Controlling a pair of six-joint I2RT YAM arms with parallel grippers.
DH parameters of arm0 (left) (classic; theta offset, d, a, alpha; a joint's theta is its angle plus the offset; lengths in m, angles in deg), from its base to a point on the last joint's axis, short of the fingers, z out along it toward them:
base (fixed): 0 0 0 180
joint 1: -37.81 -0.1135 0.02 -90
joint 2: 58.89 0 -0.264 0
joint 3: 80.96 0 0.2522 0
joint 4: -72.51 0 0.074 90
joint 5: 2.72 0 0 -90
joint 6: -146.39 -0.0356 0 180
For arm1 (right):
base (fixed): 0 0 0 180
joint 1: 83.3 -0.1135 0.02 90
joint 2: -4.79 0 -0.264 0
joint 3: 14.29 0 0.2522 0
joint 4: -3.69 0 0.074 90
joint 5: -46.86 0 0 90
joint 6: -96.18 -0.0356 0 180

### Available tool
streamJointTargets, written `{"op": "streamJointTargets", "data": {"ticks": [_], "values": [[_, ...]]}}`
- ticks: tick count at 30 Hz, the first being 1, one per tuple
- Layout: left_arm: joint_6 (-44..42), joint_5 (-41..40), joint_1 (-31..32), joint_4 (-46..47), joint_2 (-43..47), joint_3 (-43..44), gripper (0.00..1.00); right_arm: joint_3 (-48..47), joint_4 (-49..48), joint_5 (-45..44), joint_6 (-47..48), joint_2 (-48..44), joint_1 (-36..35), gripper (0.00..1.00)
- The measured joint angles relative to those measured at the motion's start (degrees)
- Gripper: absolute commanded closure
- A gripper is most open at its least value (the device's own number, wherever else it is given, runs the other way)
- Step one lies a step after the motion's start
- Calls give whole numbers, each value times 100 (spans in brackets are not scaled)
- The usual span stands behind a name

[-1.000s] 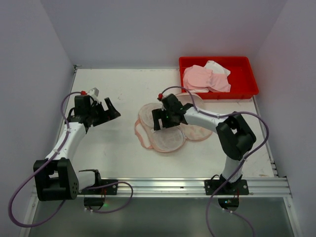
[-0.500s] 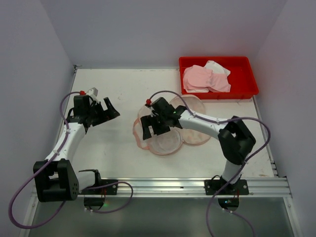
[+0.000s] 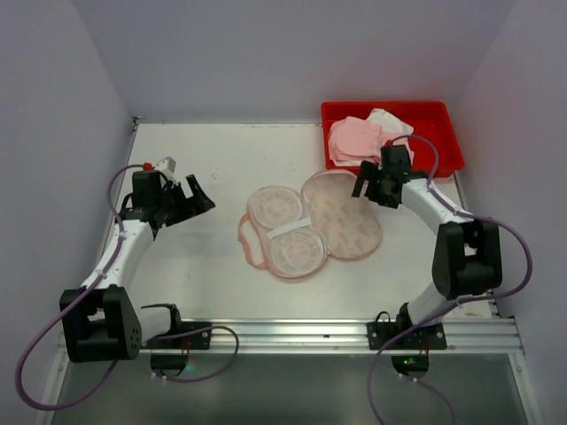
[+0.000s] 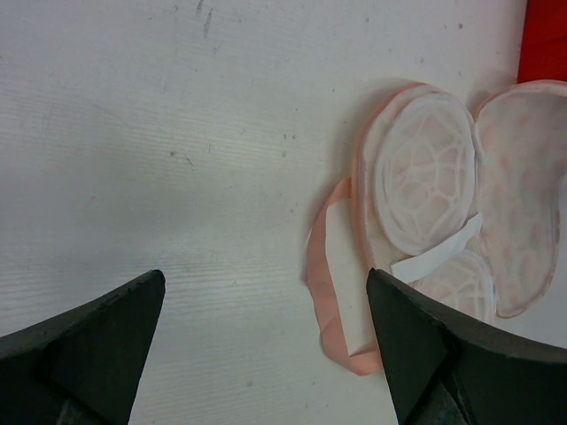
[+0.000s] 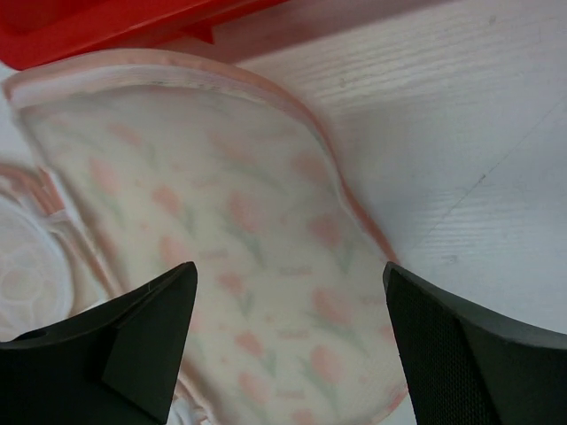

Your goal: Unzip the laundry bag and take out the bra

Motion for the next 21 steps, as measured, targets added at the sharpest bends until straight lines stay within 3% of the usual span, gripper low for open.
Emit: {"op": "streamJointTargets", "data": {"ticks": [12,21], "values": [[-2,0,0,2,0,0,0,-227,-315,1147,811,1029,780,14],[-2,0,0,2,0,0,0,-1095,-251,2151,1154,1753,894,20]]}}
